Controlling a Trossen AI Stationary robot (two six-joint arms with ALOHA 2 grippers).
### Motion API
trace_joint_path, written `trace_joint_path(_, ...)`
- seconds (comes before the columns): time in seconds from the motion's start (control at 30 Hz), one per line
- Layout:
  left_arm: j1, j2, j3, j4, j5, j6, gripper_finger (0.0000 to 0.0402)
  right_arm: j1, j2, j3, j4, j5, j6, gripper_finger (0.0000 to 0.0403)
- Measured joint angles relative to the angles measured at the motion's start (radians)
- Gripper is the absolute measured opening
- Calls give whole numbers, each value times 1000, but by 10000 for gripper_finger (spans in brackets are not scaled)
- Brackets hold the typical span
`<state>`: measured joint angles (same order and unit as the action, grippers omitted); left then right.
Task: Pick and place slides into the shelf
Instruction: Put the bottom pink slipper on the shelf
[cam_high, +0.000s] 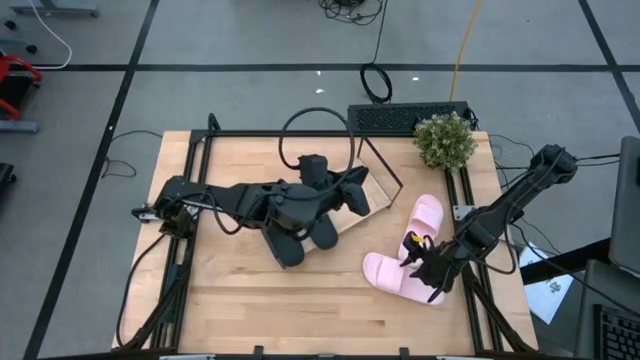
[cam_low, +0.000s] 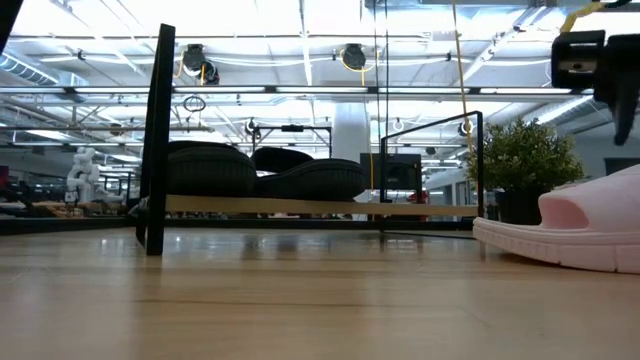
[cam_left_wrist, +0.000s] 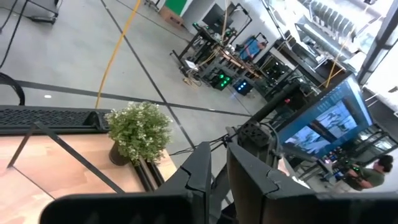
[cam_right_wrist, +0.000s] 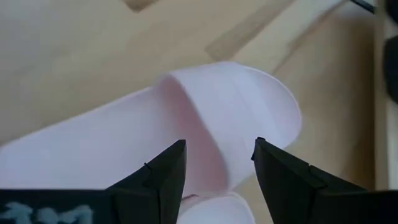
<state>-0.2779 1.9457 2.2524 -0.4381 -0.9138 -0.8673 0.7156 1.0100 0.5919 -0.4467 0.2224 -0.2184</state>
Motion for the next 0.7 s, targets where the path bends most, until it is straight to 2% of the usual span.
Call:
trace_joint_path(0.17, 0, 0, 0, 2, -1, 0, 47, 0, 1, -47, 64, 17, -2, 174)
trace_joint_path(0.33, 3, 0, 0, 3, -2, 4, 47, 0, 2, -90, 130, 62, 15, 151)
trace_joint_path(0.5, 5, 0, 0, 2, -4, 22, 47, 0, 2, -93, 142, 118, 23, 103)
trace_joint_path(0.7, 16, 0, 0, 2, -4, 24, 47, 0, 2, -93, 167, 118, 42, 14)
